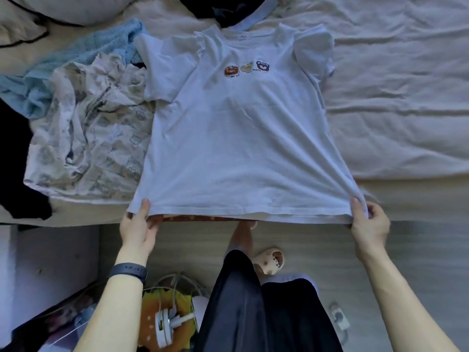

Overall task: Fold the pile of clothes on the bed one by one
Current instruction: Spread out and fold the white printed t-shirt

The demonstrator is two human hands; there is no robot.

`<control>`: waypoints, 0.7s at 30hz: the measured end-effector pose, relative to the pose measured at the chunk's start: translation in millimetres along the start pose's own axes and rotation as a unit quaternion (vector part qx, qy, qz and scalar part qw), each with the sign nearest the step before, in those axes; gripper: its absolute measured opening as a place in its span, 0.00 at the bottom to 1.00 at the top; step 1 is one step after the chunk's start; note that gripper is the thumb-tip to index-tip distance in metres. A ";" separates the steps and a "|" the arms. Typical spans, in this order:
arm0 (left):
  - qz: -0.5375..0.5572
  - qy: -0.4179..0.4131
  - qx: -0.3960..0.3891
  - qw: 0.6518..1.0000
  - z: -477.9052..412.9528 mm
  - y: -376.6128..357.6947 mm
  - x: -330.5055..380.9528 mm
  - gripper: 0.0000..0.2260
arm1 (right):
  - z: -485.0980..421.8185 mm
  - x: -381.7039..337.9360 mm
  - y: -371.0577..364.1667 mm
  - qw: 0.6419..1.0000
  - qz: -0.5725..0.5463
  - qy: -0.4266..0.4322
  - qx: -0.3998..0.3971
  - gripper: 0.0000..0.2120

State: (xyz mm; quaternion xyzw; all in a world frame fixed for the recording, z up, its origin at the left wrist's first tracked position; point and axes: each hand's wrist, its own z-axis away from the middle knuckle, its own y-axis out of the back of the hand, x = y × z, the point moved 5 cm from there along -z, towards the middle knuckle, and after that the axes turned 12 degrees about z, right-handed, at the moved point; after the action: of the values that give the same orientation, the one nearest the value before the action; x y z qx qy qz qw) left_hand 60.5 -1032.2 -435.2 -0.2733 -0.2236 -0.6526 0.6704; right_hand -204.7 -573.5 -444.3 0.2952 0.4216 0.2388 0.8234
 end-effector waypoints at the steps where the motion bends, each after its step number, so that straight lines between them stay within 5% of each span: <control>1: 0.013 -0.012 0.019 1.000 2.7 4.8 0.4 0.16 | 2.0 -0.8 5.2 1.000 -0.010 0.003 0.025 0.11; 4: -0.008 -0.034 0.083 0.996 8.4 15.6 -10.4 0.17 | 6.8 8.5 5.8 0.999 0.033 0.004 0.032 0.06; 8: -0.104 -0.022 0.120 0.987 0.4 30.5 -36.7 0.16 | 4.2 47.4 -14.6 0.991 0.107 -0.038 -0.066 0.06; 15: -0.143 -0.010 0.142 0.979 -20.4 34.6 -59.0 0.16 | -2.7 75.5 -36.0 0.976 0.018 -0.202 -0.075 0.08; 21: -0.120 -0.003 0.156 0.980 -18.6 43.5 -63.3 0.11 | -10.5 90.3 -38.6 0.979 0.084 -0.174 -0.056 0.07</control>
State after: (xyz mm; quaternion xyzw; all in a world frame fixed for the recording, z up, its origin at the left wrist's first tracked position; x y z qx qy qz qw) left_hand 99.8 -996.8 -494.0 -0.1382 -0.3560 -0.6847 0.6207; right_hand -160.0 -540.0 -525.7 0.3203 0.2312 0.2753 0.8764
